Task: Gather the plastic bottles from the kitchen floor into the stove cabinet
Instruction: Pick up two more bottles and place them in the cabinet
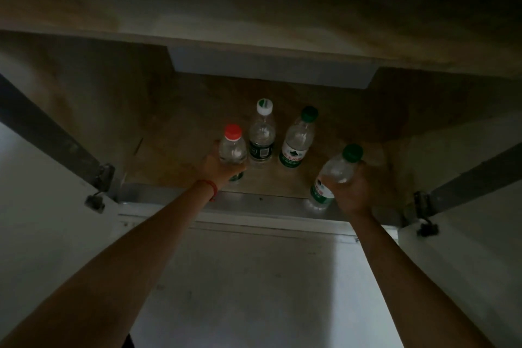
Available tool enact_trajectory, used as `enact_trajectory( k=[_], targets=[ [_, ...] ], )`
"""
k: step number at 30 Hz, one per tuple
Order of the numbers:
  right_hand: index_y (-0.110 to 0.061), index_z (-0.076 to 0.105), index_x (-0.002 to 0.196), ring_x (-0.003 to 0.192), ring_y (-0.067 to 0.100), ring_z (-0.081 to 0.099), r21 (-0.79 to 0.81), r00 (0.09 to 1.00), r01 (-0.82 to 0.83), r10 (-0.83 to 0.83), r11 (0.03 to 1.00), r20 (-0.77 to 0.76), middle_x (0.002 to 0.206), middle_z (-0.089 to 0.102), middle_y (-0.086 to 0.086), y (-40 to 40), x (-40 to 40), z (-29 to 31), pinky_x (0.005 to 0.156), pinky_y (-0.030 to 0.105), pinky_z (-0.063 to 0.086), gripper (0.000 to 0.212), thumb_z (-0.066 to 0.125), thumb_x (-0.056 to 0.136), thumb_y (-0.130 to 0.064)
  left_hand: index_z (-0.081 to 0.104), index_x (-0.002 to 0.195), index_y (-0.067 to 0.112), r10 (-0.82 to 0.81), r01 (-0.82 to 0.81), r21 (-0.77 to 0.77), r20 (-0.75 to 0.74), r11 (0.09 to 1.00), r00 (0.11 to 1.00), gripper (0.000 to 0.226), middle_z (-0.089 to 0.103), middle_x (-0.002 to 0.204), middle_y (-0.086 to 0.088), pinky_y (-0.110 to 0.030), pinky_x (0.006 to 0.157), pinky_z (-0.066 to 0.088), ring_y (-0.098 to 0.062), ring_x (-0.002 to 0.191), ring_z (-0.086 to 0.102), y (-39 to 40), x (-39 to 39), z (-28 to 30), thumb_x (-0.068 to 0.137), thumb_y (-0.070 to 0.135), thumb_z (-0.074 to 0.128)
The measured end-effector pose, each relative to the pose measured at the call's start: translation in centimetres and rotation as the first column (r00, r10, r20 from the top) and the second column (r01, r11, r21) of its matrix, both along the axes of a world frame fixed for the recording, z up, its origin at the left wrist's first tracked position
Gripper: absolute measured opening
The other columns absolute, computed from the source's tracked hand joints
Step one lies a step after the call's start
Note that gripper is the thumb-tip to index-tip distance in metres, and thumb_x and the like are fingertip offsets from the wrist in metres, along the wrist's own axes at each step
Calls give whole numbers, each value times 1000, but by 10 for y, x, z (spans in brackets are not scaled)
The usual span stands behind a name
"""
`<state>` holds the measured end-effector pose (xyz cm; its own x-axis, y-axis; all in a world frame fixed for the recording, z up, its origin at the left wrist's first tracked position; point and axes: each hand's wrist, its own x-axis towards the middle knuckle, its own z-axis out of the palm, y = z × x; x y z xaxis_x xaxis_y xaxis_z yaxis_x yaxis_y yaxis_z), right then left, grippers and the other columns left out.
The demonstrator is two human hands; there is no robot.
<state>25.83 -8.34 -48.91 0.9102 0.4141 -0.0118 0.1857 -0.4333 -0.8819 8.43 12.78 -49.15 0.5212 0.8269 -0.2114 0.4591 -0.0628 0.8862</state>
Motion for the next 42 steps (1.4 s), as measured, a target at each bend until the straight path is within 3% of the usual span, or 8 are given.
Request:
enact_trajectory(
  k=[3, 8, 15, 22, 27, 31, 35, 42],
  targets=[
    [-4, 45, 124, 119, 34, 52, 43, 1000, 7, -6, 999, -30, 126, 56, 17, 6, 7, -1, 101, 42, 43, 72, 82, 62, -9, 47, 125, 13, 85, -84, -31, 35, 996, 996, 69, 57, 128, -14, -35, 100, 39, -30, 118, 54, 4, 5, -6, 65, 15, 80],
    [-4, 45, 125, 123, 31, 49, 87, 987, 85, -72, 993, -147, 131, 53, 15, 34, 32, -4, 96, 30, 40, 70, 79, 64, -5, 46, 127, 9, 110, -111, 8, 77, 994, 991, 70, 53, 132, -15, -29, 98, 36, -29, 122, 50, 28, 24, -10, 66, 11, 79],
    [-7, 43, 128, 122, 32, 51, -33, 987, 110, -113, 993, -111, 133, 53, 15, 67, 73, -19, 94, 34, 42, 77, 82, 62, -13, 43, 129, 10, 105, -107, 49, 57, 993, 993, 72, 52, 135, -14, -23, 93, 33, -28, 125, 48, 60, 45, -17, 67, 14, 78],
    [-12, 40, 131, 121, 30, 51, -22, 993, 97, -99, 995, -71, 132, 53, 13, 69, 78, -28, 87, 29, 40, 87, 85, 56, -17, 40, 132, 12, 85, -88, 51, 49, 995, 995, 79, 49, 137, -13, -38, 106, 38, -29, 126, 47, 66, 46, -21, 64, 17, 80],
    [-3, 41, 131, 127, 32, 46, -59, 988, -32, 23, 998, -152, 136, 49, 19, 55, 75, -22, 105, 42, 40, 79, 81, 63, -7, 34, 137, 10, 86, -75, 114, -94, 991, 992, 84, 47, 139, -17, -35, 103, 37, -32, 126, 46, 50, 36, -17, 67, 23, 78],
    [-1, 50, 125, 123, 35, 50, -281, 987, -116, 77, 953, -144, 132, 54, 21, 27, 42, -5, 103, 47, 40, 57, 74, 75, -15, 30, 140, 9, 109, -63, 178, -259, 982, 960, 72, 44, 141, -19, -38, 103, 36, -36, 127, 44, 15, -2, -8, 80, 27, 66],
    [5, 61, 111, 113, 34, 56, -371, 986, -133, 83, 919, -147, 118, 63, 24, -7, -8, 28, 88, 28, 39, 33, 59, 88, -18, 40, 136, 11, -36, 63, 65, -364, 996, 931, 56, 50, 137, -14, -32, 101, 39, -30, 124, 48, -25, -48, 16, 86, 27, 59],
    [-2, 66, 103, 104, 33, 60, -487, 934, -325, 195, 810, -300, 110, 67, 19, -49, -89, 93, 82, 30, 42, 31, 53, 91, -28, 59, 117, 7, -292, 187, -257, -469, 948, 833, 35, 62, 125, -11, -25, 96, 41, -23, 116, 57, -93, -127, 84, 87, 25, 58]
  ],
)
